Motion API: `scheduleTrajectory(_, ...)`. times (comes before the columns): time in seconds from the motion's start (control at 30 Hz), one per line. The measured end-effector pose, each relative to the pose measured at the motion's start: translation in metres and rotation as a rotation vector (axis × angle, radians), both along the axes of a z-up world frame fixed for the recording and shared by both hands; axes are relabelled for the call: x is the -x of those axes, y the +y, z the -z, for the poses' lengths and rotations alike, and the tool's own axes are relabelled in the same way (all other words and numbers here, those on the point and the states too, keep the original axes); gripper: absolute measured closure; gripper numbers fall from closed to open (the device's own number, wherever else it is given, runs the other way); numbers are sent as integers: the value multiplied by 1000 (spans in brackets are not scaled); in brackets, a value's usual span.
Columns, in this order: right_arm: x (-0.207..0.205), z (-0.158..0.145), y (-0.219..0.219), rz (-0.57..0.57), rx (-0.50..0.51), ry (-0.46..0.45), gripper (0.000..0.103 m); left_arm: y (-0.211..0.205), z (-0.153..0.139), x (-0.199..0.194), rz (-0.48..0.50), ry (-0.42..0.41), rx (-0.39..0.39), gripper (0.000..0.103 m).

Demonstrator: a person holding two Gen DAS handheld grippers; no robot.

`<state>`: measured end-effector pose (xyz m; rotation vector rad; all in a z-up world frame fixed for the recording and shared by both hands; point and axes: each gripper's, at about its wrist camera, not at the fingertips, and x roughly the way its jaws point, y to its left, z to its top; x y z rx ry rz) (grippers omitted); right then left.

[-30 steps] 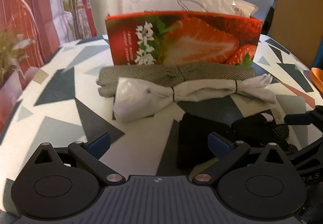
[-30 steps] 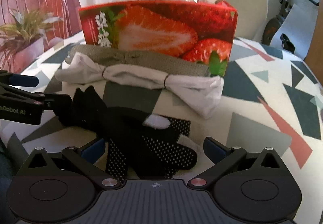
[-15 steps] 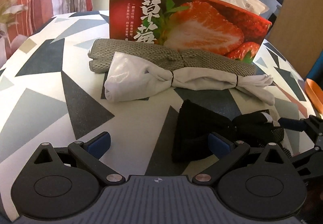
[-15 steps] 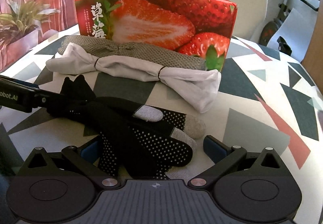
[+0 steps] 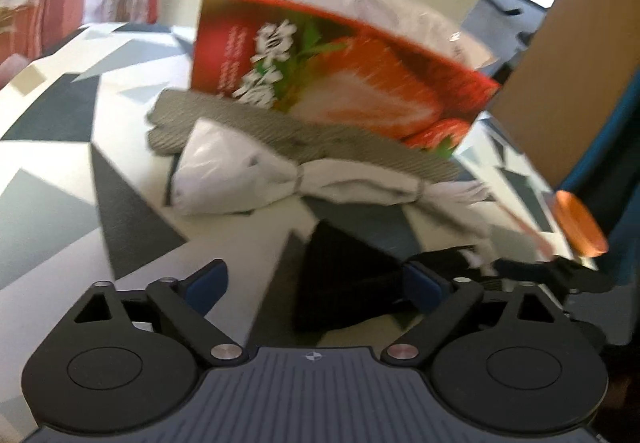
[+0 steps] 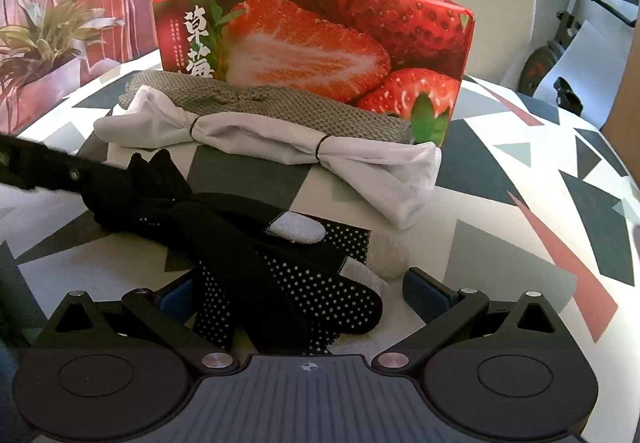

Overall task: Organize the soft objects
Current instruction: 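Close the left gripper on the black gloves while the right gripper also closes on them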

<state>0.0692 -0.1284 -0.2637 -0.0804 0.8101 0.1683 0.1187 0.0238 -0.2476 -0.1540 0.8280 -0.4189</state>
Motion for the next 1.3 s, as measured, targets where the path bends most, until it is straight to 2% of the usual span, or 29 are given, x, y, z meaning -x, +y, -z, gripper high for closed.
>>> scheduleTrajectory(0.07,0,0,1,-1,0,-3,0,-5,1,2,27,-6,-5,17)
scheduleTrajectory(0.2,0,0,0,-6,-2,-9,1,-11,7,1,75,24,9,37)
scheduleTrajectory(0.37,1,-1,0,-15,-7,-16,5,-14,12,3,91,27,14,39)
scheduleTrajectory(0.5,1,-2,0,-19,-14,-20,8,-9,16,2,84,19,26,52)
scheduleTrajectory(0.57,2,-2,-1,-19,-16,-23,11,-7,16,2,82,21,37,55)
scheduleTrajectory(0.77,3,-3,0,-30,-18,-30,17,-6,16,3,85,13,34,58)
scheduleTrajectory(0.93,5,-6,2,-60,-31,-38,40,-8,15,4,87,8,16,58)
scheduleTrajectory(1.17,8,-9,2,-84,-54,-42,63,-12,15,5,97,-5,-10,57)
scheduleTrajectory(1.23,8,-10,0,-85,-76,-38,69,-11,15,6,91,-7,-1,64)
scheduleTrajectory(1.3,9,-11,-1,-89,-94,-33,76,-10,13,7,92,-15,17,81)
